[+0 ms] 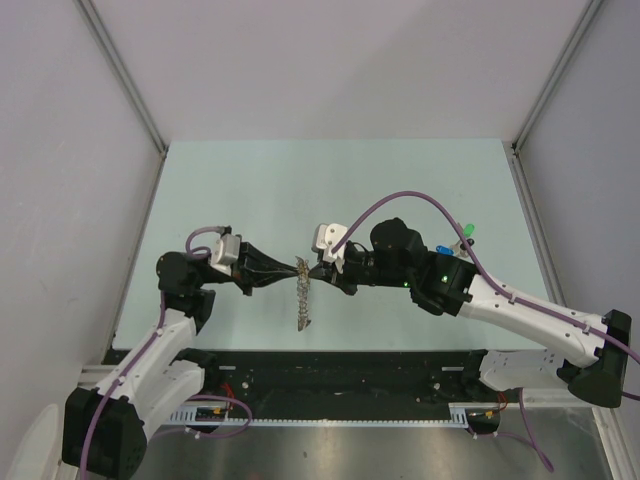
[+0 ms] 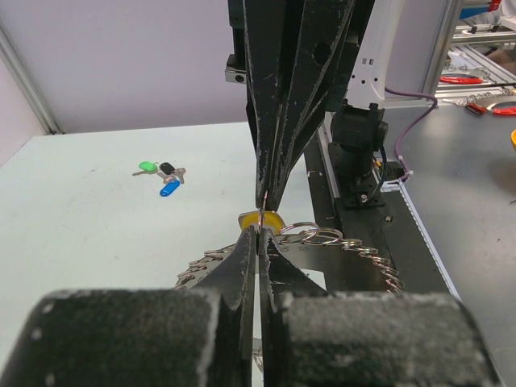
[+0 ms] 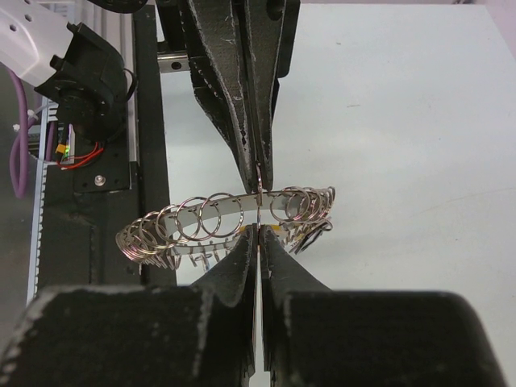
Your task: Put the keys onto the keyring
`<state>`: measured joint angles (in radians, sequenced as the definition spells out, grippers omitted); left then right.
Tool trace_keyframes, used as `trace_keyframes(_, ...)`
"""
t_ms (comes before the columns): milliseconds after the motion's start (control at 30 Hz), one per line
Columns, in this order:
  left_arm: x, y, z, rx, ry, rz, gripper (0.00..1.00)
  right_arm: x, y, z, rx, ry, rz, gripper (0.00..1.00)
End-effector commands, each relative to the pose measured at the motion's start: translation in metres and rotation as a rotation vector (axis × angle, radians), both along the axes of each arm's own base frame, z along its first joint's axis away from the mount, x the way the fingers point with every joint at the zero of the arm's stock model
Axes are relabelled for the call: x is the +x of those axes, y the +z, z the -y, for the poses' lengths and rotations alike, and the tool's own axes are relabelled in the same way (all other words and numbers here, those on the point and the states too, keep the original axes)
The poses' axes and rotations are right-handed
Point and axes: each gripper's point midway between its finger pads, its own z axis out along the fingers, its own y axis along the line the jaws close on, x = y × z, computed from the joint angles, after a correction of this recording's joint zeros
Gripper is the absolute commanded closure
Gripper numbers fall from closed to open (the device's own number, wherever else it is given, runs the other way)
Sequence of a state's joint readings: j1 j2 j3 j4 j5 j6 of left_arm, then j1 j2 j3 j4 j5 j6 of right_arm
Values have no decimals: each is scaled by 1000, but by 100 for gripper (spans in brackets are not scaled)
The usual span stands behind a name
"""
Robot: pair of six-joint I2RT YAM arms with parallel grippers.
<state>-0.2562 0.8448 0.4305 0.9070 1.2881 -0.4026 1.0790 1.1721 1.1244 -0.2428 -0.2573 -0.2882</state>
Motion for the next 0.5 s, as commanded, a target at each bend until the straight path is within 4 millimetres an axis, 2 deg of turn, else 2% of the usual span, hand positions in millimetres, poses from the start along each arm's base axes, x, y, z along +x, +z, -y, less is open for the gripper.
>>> trace_keyframes(0, -2, 15, 0, -23, -2, 63, 100, -4, 27, -3, 57, 27, 31, 100)
trace_keyframes(467, -4, 16, 0, -21, -7, 67, 100, -2, 25, -3, 51, 11, 29, 100)
